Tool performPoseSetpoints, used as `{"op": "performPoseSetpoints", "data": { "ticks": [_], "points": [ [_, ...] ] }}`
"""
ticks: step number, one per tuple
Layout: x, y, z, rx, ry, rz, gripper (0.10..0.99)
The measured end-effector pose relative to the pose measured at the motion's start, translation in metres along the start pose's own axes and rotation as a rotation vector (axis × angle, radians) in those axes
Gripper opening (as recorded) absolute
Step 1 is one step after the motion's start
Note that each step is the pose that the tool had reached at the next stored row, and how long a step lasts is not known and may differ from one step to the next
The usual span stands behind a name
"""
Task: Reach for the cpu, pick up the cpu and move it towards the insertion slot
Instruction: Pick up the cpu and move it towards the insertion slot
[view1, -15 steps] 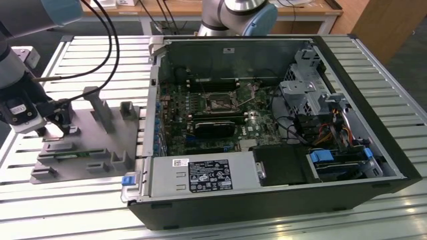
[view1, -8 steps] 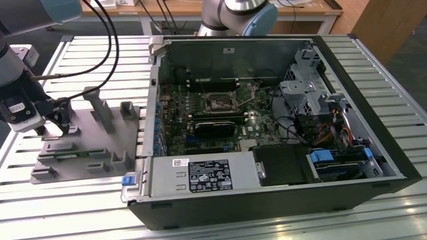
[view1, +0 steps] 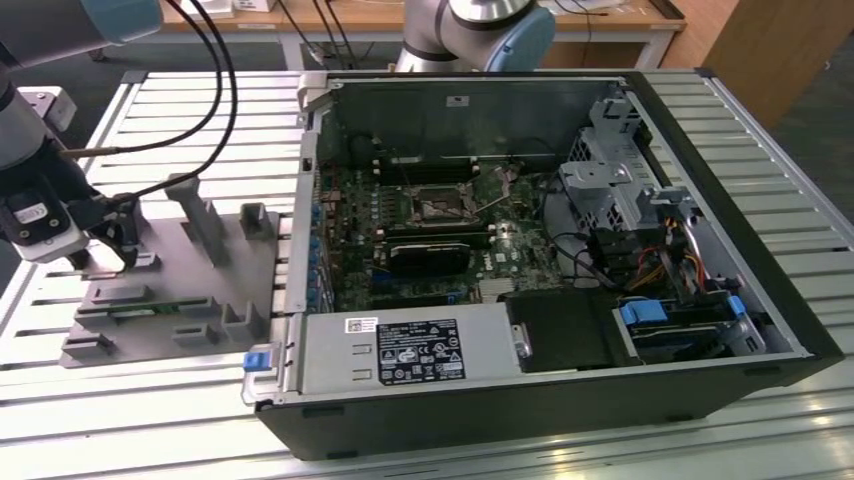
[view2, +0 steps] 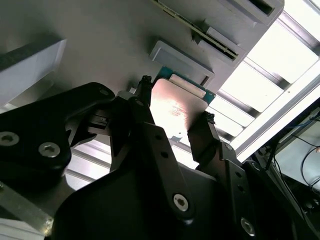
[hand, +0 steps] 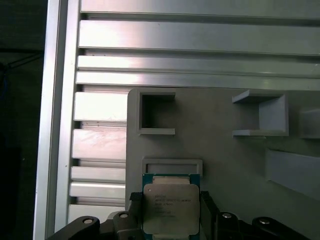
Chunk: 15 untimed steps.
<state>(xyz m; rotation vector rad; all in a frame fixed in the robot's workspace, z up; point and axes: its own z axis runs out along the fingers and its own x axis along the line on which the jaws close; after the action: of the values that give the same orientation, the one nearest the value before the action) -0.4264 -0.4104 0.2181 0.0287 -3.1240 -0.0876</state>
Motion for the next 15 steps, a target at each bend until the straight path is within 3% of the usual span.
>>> {"op": "performPoseSetpoints", "data": {
  "ticks": [15],
  "points": [
    [0.0001, 0.0005, -0.0040, 0.000, 0.0000, 0.000, 0.541]
  ]
}}
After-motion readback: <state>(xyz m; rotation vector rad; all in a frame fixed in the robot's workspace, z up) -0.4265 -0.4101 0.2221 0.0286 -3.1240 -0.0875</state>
